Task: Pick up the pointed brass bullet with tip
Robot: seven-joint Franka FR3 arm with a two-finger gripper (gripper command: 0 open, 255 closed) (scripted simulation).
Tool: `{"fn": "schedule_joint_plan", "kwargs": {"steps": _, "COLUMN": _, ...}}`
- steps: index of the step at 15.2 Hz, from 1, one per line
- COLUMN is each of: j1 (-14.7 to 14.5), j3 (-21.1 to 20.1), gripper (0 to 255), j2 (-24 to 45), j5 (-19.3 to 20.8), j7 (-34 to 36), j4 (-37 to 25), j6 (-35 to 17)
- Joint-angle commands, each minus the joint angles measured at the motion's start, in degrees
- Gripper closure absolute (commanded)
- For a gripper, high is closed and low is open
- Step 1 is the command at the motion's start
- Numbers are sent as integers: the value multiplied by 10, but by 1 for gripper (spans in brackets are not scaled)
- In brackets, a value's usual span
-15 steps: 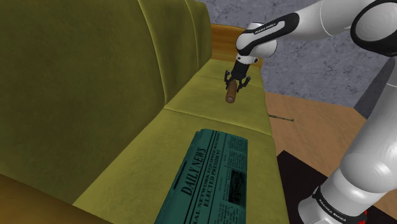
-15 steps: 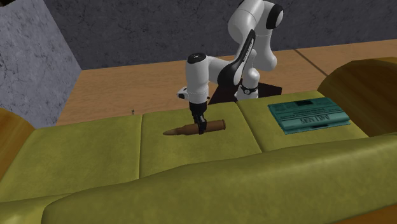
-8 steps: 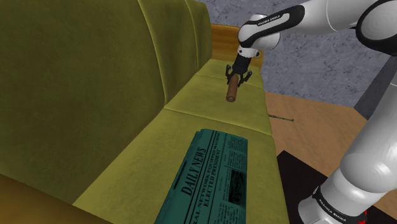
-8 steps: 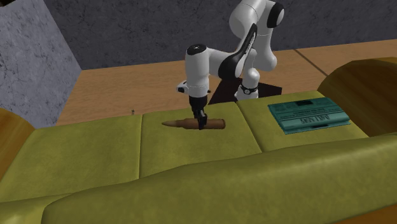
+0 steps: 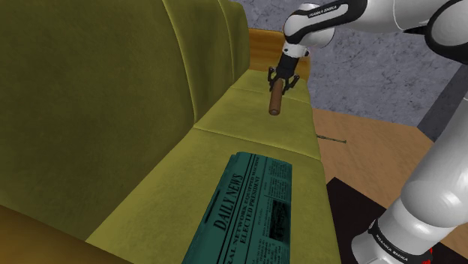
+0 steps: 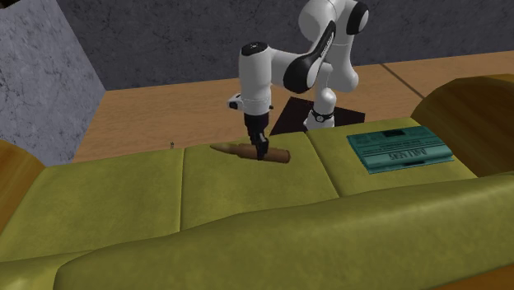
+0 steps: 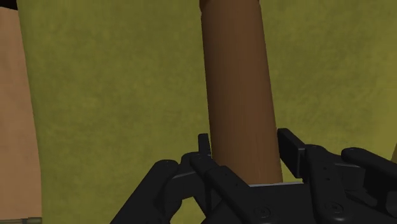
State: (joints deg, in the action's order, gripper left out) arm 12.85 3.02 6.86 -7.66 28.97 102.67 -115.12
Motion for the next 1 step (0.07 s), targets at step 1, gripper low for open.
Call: {"fn": "schedule_joint_plan", "kwargs": {"steps": 1, "j1": 0, "j3": 0, "gripper": 255, "j2": 0, "j5": 0, "j7": 1, "j4": -5, "j6": 5}}
